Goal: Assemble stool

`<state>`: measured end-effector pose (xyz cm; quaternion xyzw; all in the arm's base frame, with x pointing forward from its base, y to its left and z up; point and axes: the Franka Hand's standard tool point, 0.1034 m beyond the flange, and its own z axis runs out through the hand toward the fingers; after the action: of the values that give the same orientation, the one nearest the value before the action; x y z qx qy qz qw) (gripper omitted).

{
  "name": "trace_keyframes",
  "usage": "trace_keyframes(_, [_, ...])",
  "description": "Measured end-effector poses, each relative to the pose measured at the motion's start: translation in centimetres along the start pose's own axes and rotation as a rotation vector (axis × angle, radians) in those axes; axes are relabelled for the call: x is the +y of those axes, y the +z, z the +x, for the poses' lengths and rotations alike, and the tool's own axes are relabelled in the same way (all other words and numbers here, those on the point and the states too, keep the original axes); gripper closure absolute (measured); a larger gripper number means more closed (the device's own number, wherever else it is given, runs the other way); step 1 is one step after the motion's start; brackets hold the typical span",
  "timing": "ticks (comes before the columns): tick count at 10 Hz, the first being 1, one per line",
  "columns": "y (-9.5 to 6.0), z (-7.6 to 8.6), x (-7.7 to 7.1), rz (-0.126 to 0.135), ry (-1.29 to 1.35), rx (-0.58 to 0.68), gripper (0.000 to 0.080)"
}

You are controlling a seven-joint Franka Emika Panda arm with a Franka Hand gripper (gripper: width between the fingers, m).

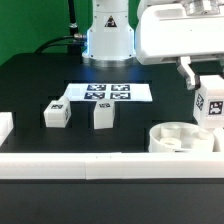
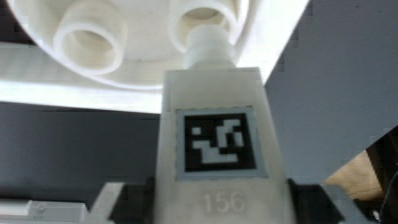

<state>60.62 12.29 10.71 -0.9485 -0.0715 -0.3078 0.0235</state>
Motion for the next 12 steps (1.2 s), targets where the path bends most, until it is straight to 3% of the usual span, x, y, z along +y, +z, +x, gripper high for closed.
trace_keyframes(11, [0.78, -1.03, 0.21, -0.004, -0.016, -0.007, 0.0462])
trace_keyframes(12, [0.81, -1.01, 0.21, -0.003, -0.017, -0.015, 0.0430])
